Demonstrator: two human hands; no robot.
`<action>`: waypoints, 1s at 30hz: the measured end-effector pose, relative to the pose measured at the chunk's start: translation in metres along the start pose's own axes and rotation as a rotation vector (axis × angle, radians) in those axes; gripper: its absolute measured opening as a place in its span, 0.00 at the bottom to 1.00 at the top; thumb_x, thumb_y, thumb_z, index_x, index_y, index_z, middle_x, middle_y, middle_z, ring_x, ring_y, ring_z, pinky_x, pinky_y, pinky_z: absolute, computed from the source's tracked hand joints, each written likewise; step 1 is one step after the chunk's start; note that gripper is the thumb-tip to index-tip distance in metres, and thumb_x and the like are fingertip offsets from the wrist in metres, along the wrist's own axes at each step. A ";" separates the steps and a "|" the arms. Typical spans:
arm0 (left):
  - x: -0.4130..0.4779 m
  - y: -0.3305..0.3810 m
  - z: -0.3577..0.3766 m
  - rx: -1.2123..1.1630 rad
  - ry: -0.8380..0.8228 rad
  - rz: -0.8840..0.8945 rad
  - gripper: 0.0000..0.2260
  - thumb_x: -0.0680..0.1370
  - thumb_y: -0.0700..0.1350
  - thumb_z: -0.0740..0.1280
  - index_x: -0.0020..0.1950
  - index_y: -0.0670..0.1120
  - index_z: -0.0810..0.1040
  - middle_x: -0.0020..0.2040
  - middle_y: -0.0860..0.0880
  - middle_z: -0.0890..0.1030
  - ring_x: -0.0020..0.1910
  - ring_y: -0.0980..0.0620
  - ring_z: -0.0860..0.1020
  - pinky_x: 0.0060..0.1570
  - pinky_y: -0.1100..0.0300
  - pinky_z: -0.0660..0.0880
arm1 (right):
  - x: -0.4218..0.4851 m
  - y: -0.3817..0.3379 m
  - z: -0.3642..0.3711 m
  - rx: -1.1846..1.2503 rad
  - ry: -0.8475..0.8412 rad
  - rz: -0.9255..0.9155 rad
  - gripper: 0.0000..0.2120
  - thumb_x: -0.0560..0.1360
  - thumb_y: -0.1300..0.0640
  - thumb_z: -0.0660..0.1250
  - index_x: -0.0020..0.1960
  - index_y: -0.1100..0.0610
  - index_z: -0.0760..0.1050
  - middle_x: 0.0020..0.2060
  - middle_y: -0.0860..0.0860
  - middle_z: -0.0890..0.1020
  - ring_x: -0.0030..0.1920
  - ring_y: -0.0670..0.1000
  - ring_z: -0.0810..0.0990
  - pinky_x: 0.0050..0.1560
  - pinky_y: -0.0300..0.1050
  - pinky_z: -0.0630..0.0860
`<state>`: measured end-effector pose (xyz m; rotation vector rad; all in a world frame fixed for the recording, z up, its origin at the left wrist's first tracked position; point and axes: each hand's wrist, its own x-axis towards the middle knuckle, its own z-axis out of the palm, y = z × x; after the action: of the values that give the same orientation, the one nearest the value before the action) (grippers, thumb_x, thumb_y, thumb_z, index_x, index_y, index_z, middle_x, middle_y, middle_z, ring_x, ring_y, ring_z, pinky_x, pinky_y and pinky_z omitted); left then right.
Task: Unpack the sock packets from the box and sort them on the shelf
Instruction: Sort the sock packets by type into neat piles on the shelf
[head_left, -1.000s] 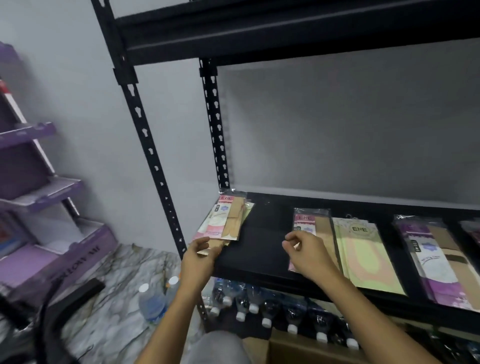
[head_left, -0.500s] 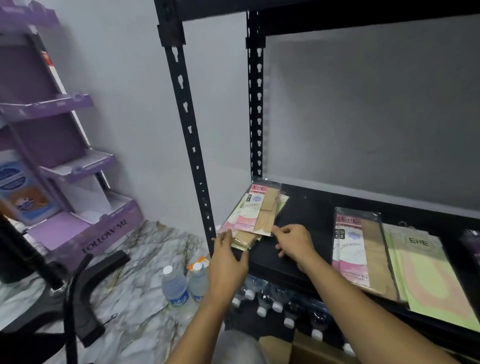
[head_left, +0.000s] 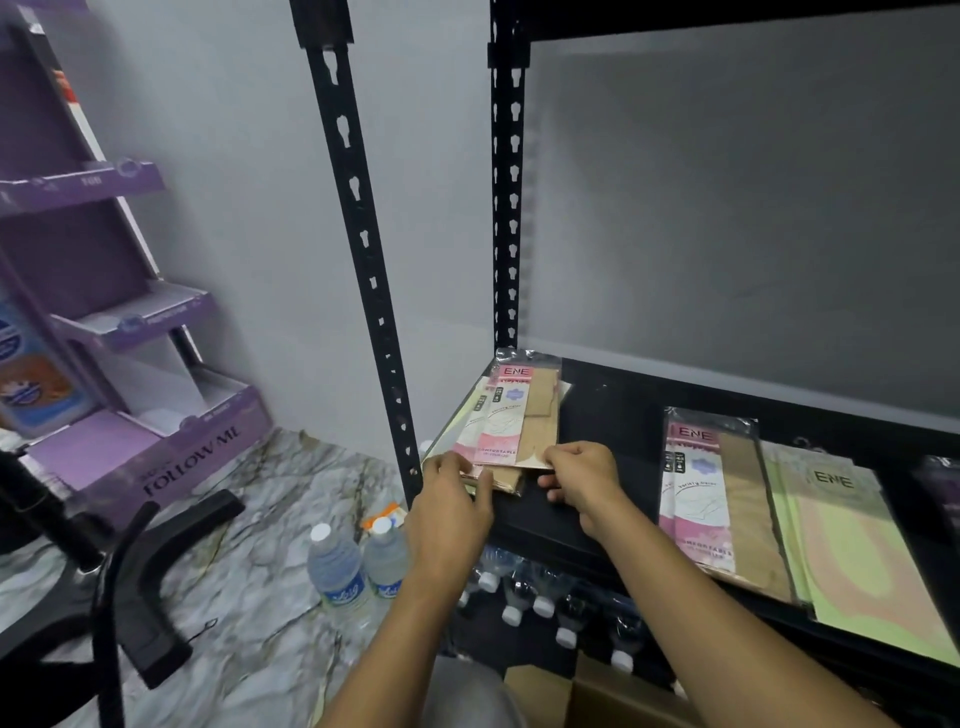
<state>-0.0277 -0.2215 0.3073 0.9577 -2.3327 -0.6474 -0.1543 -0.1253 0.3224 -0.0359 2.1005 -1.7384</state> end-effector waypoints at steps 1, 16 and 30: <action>-0.001 0.002 0.001 0.018 -0.001 -0.003 0.14 0.79 0.58 0.61 0.56 0.50 0.73 0.60 0.51 0.75 0.45 0.47 0.80 0.40 0.54 0.74 | -0.001 0.001 -0.002 0.023 -0.008 0.005 0.04 0.72 0.60 0.66 0.45 0.61 0.78 0.32 0.54 0.83 0.30 0.52 0.80 0.27 0.42 0.74; 0.009 0.014 -0.014 -0.065 -0.331 -0.223 0.18 0.69 0.49 0.73 0.55 0.45 0.74 0.54 0.47 0.78 0.45 0.49 0.79 0.36 0.58 0.72 | -0.019 0.009 -0.044 0.176 -0.025 0.041 0.05 0.75 0.65 0.62 0.43 0.62 0.76 0.40 0.57 0.81 0.30 0.51 0.80 0.25 0.42 0.75; -0.018 0.009 -0.024 -0.915 -0.309 -0.487 0.10 0.78 0.38 0.69 0.57 0.37 0.75 0.51 0.37 0.82 0.41 0.45 0.84 0.35 0.57 0.82 | -0.047 0.011 -0.076 0.202 0.025 -0.039 0.03 0.77 0.63 0.66 0.45 0.57 0.77 0.39 0.55 0.84 0.32 0.49 0.81 0.27 0.39 0.76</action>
<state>-0.0055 -0.2079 0.3252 0.9879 -1.6581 -1.9438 -0.1334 -0.0391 0.3358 0.0031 1.9428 -1.9749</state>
